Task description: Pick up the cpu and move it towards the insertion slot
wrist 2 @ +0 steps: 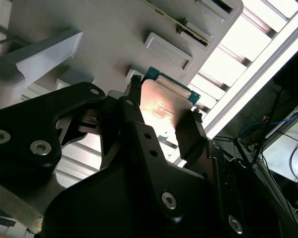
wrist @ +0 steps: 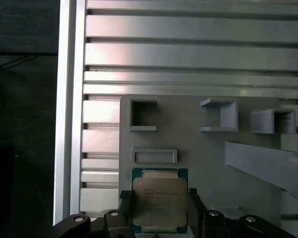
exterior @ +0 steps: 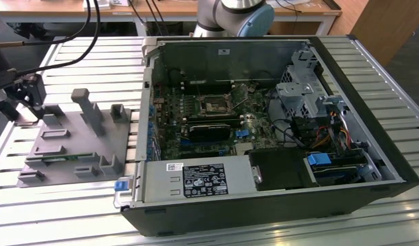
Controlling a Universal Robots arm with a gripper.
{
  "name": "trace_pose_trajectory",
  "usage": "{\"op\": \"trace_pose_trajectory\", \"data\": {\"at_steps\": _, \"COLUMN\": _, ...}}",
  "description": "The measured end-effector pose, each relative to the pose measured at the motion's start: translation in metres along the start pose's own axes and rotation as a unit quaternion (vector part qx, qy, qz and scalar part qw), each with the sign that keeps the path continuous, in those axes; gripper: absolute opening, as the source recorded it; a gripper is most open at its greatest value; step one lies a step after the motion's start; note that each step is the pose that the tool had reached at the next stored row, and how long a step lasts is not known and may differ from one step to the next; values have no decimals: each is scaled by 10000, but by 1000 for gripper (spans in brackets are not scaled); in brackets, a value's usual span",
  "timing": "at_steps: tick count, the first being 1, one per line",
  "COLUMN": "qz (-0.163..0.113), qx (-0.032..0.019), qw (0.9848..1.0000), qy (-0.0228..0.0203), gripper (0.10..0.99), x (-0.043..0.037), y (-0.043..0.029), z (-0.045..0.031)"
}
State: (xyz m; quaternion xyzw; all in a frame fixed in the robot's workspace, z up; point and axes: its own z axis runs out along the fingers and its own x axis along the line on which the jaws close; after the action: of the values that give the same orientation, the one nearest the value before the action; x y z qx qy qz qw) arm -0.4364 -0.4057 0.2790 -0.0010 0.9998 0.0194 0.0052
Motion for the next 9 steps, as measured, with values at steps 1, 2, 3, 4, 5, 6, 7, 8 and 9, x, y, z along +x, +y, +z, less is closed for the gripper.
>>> {"op": "trace_pose_trajectory", "data": {"at_steps": 1, "qz": 0, "qx": 0, "qw": 10000, "qy": 0, "gripper": 529, "x": 0, "y": 0, "z": -5}}
{"op": "trace_pose_trajectory", "data": {"at_steps": 2, "qz": 0, "qx": 0, "qw": 10000, "qy": 0, "gripper": 529, "x": 0, "y": 0, "z": -9}}
{"op": "trace_pose_trajectory", "data": {"at_steps": 3, "qz": 0, "qx": 0, "qw": 10000, "qy": 0, "gripper": 529, "x": 0, "y": 1, "z": -14}}
{"op": "trace_pose_trajectory", "data": {"at_steps": 4, "qz": 0, "qx": 0, "qw": 10000, "qy": 0, "gripper": 529, "x": 0, "y": 1, "z": -19}}
{"op": "trace_pose_trajectory", "data": {"at_steps": 5, "qz": 0, "qx": 1, "qw": 10000, "qy": 1, "gripper": 529, "x": 0, "y": 1, "z": -26}}
{"op": "trace_pose_trajectory", "data": {"at_steps": 6, "qz": 0, "qx": 0, "qw": 10000, "qy": 1, "gripper": 529, "x": 0, "y": 2, "z": -30}}
{"op": "trace_pose_trajectory", "data": {"at_steps": 7, "qz": 0, "qx": 0, "qw": 10000, "qy": 1, "gripper": 529, "x": 0, "y": 2, "z": -36}}
{"op": "trace_pose_trajectory", "data": {"at_steps": 8, "qz": 0, "qx": 0, "qw": 10000, "qy": 0, "gripper": 529, "x": 0, "y": 2, "z": -41}}
{"op": "trace_pose_trajectory", "data": {"at_steps": 9, "qz": 0, "qx": 0, "qw": 10000, "qy": 0, "gripper": 529, "x": -1, "y": 3, "z": -46}}
